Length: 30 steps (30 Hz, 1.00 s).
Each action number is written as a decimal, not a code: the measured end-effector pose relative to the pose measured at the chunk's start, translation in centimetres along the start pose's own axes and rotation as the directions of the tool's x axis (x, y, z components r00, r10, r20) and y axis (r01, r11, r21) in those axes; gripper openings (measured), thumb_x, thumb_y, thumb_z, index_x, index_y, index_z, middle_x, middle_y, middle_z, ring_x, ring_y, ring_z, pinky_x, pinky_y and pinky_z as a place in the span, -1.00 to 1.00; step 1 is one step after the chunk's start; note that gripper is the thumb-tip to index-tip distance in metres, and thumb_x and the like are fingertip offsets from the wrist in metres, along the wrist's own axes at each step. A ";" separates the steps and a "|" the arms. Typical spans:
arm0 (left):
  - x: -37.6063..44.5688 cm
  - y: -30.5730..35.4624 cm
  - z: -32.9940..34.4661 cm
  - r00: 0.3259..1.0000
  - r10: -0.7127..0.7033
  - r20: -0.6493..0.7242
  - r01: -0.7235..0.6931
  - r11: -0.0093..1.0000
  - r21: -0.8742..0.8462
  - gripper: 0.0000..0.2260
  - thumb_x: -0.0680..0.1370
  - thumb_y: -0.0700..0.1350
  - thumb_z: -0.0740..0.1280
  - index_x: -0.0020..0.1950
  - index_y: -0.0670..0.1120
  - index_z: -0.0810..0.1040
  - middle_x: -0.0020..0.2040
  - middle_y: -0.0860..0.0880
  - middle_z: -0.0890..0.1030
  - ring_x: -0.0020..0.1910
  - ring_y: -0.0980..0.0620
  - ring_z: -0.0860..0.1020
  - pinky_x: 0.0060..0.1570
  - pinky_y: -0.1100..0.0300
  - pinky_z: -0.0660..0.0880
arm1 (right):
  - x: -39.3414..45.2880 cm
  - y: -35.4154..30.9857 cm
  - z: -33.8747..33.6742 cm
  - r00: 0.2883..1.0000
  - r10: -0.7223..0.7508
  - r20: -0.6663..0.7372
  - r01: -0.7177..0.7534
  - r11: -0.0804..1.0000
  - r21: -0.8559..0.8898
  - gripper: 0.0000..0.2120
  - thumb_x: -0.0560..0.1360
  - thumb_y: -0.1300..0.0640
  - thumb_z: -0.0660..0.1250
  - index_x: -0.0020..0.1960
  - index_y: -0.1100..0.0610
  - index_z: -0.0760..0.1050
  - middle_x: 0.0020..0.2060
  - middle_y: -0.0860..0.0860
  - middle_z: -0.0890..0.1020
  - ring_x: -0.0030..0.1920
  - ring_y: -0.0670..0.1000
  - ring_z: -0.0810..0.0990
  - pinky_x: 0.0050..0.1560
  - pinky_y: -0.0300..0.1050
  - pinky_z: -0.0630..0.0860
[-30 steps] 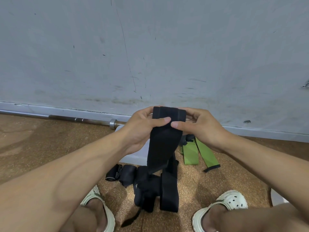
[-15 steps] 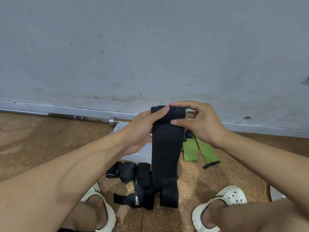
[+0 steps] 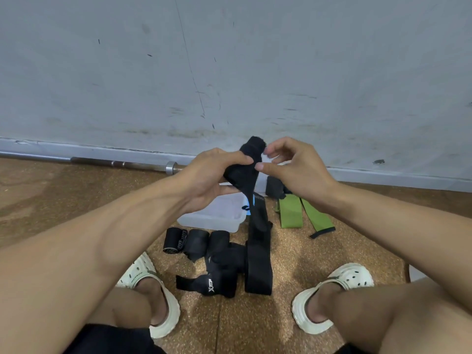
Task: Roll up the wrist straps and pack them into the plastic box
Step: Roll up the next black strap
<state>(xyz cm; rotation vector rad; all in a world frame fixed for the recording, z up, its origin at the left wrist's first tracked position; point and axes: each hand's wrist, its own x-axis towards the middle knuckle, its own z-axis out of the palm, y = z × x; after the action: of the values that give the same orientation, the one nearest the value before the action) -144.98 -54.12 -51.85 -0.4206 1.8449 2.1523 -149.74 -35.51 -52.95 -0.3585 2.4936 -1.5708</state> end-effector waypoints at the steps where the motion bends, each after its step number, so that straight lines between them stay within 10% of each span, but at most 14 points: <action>1: 0.0 -0.1 0.0 1.000 -0.001 0.002 0.001 1.000 0.013 -0.79 0.56 -0.17 0.45 -0.29 -0.07 0.64 -0.21 -0.07 0.69 -0.07 -0.03 0.68 0.09 0.01 0.65 | -0.1 -0.1 0.3 0.999 0.001 0.040 -0.001 1.000 0.016 -0.89 0.51 0.16 0.52 -0.02 0.03 0.62 -0.05 0.02 0.70 -0.08 -0.04 0.67 0.02 -0.14 0.60; 10: 0.2 -1.1 0.3 0.950 0.171 -0.262 -0.097 0.956 0.276 -0.67 0.47 -0.22 0.52 0.03 -0.09 0.37 0.02 -0.18 0.64 0.03 -0.19 0.68 0.06 -0.18 0.64 | -0.5 -2.3 1.6 0.981 0.069 0.182 -0.091 0.989 0.115 -0.85 0.61 0.04 0.39 0.09 0.07 0.67 -0.04 -0.02 0.75 -0.03 -0.02 0.73 0.04 -0.06 0.70; 20: -0.5 -2.2 2.1 0.958 0.242 -0.152 -0.099 0.780 0.617 -0.66 0.58 -0.03 0.41 0.20 -0.08 0.30 -0.07 0.01 0.55 -0.26 0.15 0.49 -0.53 0.42 0.36 | 0.6 -1.8 3.1 0.959 0.262 0.108 -0.281 0.926 0.253 -0.71 0.45 0.09 0.59 0.06 0.19 0.60 -0.12 0.06 0.74 -0.28 -0.09 0.72 -0.17 -0.21 0.68; 30: 0.1 -1.5 -0.9 0.952 0.200 -0.233 -0.067 0.876 0.478 -0.68 0.52 -0.07 0.51 0.20 -0.07 0.51 0.00 0.06 0.64 -0.02 0.11 0.61 -0.13 0.27 0.48 | 2.2 -0.8 1.6 0.955 0.206 0.215 -0.245 0.954 0.171 -0.79 0.48 0.32 0.39 0.09 0.22 0.69 0.02 0.15 0.75 0.09 0.11 0.72 0.22 -0.02 0.64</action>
<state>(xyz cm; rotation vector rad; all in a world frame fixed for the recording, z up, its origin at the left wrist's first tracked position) -144.41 -54.78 -53.34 -0.5115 2.5298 1.6986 -151.28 -37.90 -52.93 -0.1791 2.1269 -1.5864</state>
